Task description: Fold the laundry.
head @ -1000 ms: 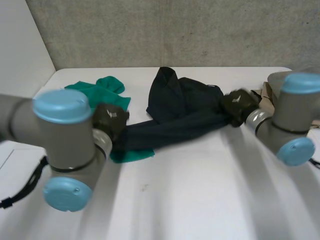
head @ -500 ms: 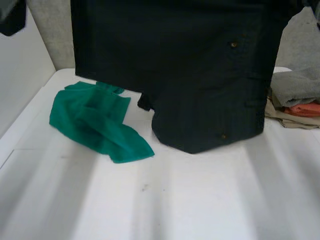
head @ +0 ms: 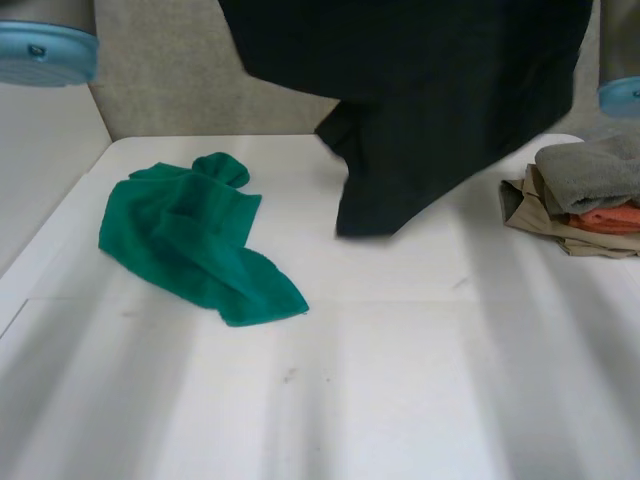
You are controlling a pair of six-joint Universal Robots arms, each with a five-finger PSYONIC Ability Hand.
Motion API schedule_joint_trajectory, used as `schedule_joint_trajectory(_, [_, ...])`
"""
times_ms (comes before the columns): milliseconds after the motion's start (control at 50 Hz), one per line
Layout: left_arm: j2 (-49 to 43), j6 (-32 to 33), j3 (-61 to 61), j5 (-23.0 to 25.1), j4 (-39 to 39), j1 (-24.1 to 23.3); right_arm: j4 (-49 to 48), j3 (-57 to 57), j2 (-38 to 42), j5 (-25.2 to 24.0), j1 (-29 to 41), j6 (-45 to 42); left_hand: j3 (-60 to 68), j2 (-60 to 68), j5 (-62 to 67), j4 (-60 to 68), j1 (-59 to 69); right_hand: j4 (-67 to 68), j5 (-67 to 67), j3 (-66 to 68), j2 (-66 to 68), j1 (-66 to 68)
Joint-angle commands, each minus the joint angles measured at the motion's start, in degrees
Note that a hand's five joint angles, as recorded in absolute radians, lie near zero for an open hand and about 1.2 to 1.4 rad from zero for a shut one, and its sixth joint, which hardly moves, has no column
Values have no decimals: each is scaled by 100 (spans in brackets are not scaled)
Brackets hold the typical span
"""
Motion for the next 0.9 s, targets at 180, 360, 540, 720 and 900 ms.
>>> schedule_joint_trajectory(180, [771,-15,-3630,315,-636,-251,1043,2227,-240,-1160,-39,42,1187,1132,1226,1138,1409,1130,1237,1190,1253,1582])
schedule_joint_trajectory(360, [-81,-410,-4408,265,-519,-427,964,3232,-671,-1196,110,-749,-4343,-4399,-4305,-4392,-4121,1130,1237,1190,1253,1582])
schedule_joint_trajectory(540, [-802,-1429,-4109,-105,-1600,-796,1781,3180,-908,-933,541,-1330,-4833,-4888,-4794,-4882,-4611,1130,1237,1190,1253,1582])
schedule_joint_trajectory(720, [-1383,-2063,-3521,-193,-2137,-1051,2247,2916,-1409,-564,1015,-1383,-4984,-5039,-4945,-5033,-4762,1130,1237,1190,1253,1582])
schedule_joint_trajectory(900, [-1884,-2765,-2905,-255,-2620,-1201,2704,2732,-1840,-151,1578,-1295,-5270,-5325,-5231,-5319,-5048,1130,1237,1190,1253,1582])
